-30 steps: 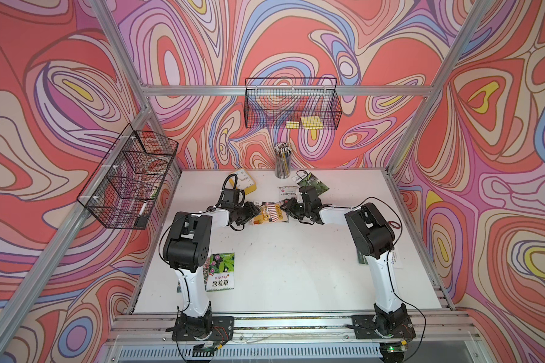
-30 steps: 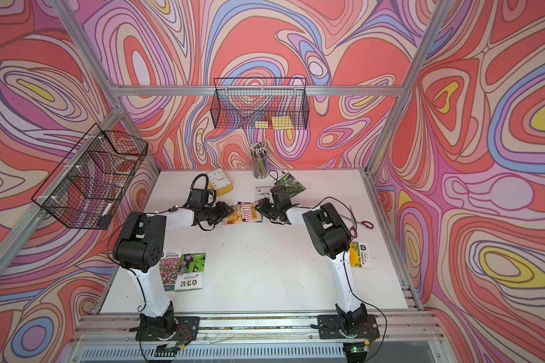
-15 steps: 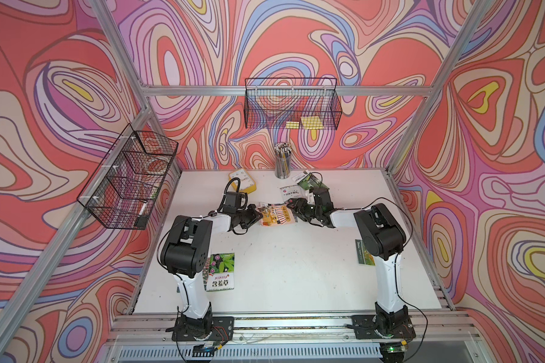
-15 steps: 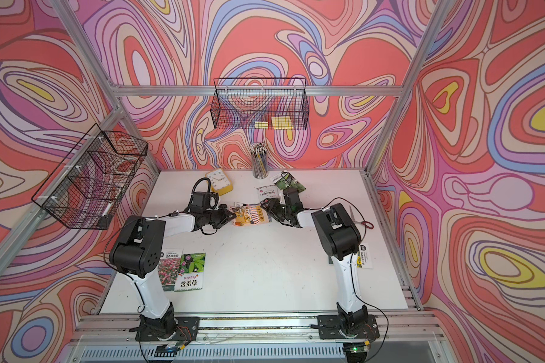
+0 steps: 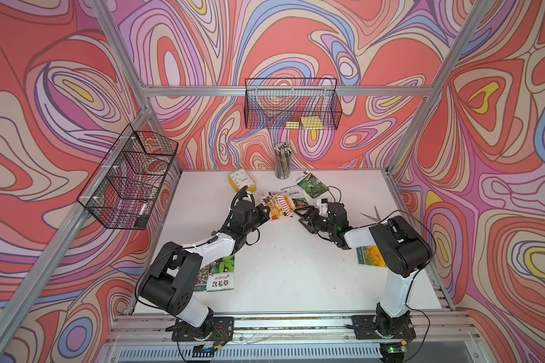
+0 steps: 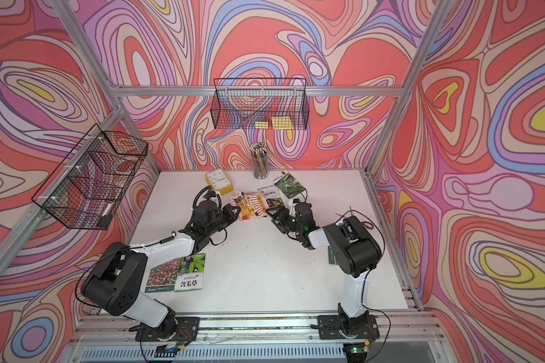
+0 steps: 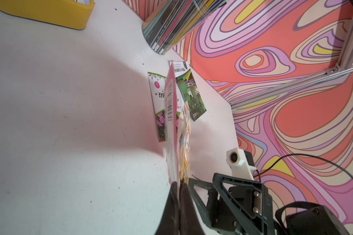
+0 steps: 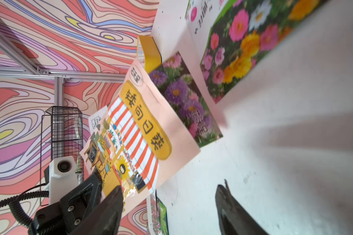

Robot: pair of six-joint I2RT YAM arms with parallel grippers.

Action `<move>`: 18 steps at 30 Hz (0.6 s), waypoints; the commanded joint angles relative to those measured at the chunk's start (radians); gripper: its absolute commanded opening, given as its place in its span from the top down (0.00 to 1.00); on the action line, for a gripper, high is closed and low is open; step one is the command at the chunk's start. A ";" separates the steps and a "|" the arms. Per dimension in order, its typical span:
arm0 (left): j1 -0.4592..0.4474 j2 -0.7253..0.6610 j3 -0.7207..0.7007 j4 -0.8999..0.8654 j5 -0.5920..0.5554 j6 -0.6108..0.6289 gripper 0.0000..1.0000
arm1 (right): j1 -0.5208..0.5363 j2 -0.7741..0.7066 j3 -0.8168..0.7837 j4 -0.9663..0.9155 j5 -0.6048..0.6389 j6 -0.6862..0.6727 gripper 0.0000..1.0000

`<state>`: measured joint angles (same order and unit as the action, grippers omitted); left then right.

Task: Arrange the seed packets in a row
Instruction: Pick up the seed packet from the center of the board.

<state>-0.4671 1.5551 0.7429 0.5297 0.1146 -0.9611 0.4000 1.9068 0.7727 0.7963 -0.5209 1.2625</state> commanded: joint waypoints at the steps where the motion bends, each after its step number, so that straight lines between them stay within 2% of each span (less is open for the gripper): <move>1: -0.042 -0.027 -0.025 0.129 -0.165 -0.059 1.00 | 0.038 -0.042 -0.016 0.158 0.023 0.098 0.28; 7: -0.118 -0.034 -0.045 0.158 -0.283 -0.073 1.00 | 0.093 -0.039 -0.031 0.264 0.095 0.155 0.30; 18: -0.148 0.001 -0.031 0.168 -0.281 -0.087 1.00 | 0.120 0.019 -0.019 0.331 0.144 0.191 0.45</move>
<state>-0.5980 1.5501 0.7040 0.6582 -0.1440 -1.0260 0.5167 1.8980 0.7532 1.0786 -0.4065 1.4342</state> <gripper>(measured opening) 0.048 0.555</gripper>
